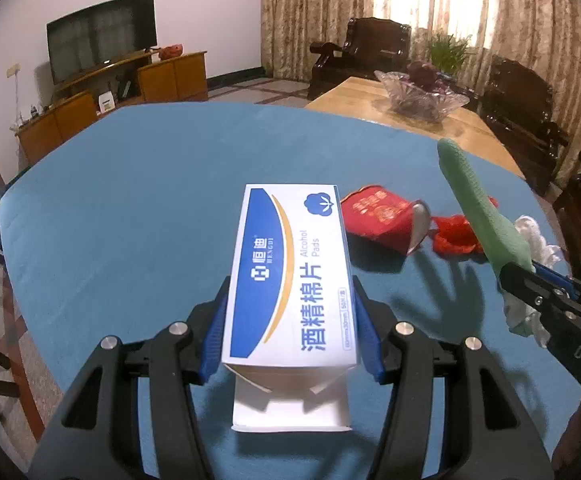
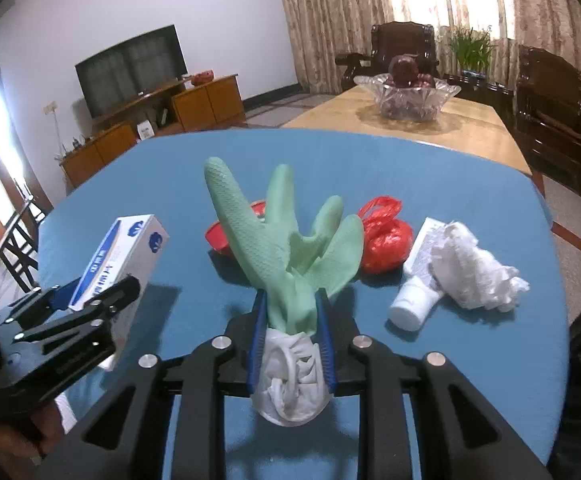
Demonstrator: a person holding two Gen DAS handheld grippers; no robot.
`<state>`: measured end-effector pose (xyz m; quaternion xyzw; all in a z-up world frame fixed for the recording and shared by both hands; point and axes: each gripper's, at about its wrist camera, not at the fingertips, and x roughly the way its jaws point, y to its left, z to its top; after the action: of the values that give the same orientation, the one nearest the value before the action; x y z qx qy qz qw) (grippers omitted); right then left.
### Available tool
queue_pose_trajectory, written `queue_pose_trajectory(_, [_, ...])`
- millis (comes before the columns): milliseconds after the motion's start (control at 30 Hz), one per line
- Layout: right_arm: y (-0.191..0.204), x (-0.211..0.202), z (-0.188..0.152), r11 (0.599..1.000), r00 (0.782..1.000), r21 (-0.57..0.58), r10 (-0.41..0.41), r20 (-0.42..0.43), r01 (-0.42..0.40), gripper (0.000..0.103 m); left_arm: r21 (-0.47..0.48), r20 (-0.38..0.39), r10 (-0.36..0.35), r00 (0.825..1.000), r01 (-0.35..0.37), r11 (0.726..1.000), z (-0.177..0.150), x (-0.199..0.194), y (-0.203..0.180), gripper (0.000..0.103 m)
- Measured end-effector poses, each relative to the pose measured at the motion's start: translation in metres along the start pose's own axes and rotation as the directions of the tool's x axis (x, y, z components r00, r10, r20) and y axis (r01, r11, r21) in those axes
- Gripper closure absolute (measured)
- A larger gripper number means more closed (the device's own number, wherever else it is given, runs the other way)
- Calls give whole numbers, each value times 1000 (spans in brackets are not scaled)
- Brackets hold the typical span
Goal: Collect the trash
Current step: 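Carry the box and glove over the bin and open both grippers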
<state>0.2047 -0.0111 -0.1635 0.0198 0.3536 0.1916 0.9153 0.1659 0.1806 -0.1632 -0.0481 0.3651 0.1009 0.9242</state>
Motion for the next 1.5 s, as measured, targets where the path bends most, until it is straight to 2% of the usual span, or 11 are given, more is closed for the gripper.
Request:
queue_pose_trajectory(200, [-12,-33,6,1000,998,19,-10,59,9,79,13,22,-29,999,29,999,7,-13,-15,50])
queue_pose_trajectory(533, [-46,-96,13,994,985,50,-105,138,99,79,77,62,-112,992,107,991,21,-40,-68,50])
queue_pose_trajectory(867, [-96,-148,4,971,958,136,-222,180,199,79,166,73,-232,970,217,962,23,-61,-143,50])
queue_pose_trajectory(1033, [-124,-174,-3,947,935,182,-297,193,263,79,224,73,-317,946,294,929,22,-72,-189,50])
queue_pose_trajectory(1200, [-159,-201,-13,916,907,233,-374,193,327,79,284,60,-399,915,368,886,17,-80,-242,50])
queue_pose_trajectory(1500, [-216,-246,-33,844,843,321,-502,193,429,80,354,43,-508,860,462,813,-2,-92,-326,50])
